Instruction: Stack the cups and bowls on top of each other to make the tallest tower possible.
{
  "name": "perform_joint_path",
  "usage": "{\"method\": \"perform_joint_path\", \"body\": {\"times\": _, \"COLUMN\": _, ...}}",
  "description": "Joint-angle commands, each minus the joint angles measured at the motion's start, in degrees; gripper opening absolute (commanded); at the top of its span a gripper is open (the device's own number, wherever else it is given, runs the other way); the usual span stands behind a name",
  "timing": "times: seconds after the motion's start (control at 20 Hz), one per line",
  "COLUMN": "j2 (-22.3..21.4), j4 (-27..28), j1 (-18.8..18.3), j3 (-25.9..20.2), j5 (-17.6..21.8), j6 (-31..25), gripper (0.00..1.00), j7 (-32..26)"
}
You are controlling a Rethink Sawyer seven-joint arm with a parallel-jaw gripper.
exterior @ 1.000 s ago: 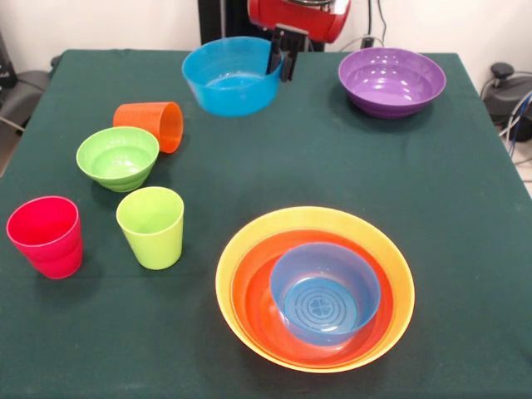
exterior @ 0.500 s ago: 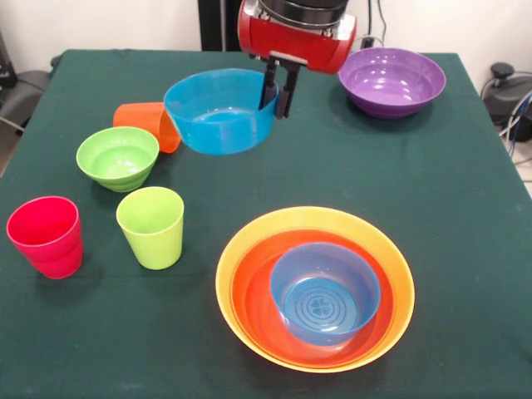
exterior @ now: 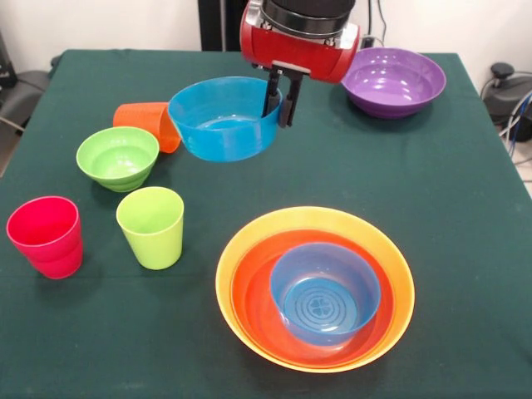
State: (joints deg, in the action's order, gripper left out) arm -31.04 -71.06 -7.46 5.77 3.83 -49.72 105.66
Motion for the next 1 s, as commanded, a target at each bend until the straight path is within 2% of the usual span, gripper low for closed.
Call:
{"method": "perform_joint_path", "body": {"times": 0.05, "j2": 1.72, "j4": -0.21, "j1": 0.87, "j3": -4.49, "j5": -0.3, "j6": -2.94, "gripper": 0.0, "j7": 3.53}}
{"method": "perform_joint_path", "body": {"times": 0.25, "j2": 1.54, "j4": -3.98, "j1": 0.44, "j3": -4.6, "j5": -0.82, "j6": -0.23, "gripper": 0.0, "j7": 4.45}}
{"method": "perform_joint_path", "body": {"times": 0.5, "j2": -0.35, "j4": -17.76, "j1": -0.31, "j3": -4.79, "j5": -2.41, "j6": 8.59, "gripper": 0.0, "j7": 7.5}}
{"method": "perform_joint_path", "body": {"times": 0.65, "j2": -0.2, "j4": -20.36, "j1": -0.7, "j3": -5.07, "j5": -3.59, "j6": 10.91, "gripper": 0.0, "j7": 7.99}}
{"method": "perform_joint_path", "body": {"times": 0.85, "j2": 0.1, "j4": -24.82, "j1": -0.4, "j3": -4.58, "j5": -2.51, "j6": 17.83, "gripper": 0.0, "j7": 8.3}}
{"method": "perform_joint_path", "body": {"times": 1.0, "j2": 0.23, "j4": -25.79, "j1": 0.23, "j3": -3.86, "j5": -2.28, "j6": 20.16, "gripper": 0.0, "j7": 8.85}}
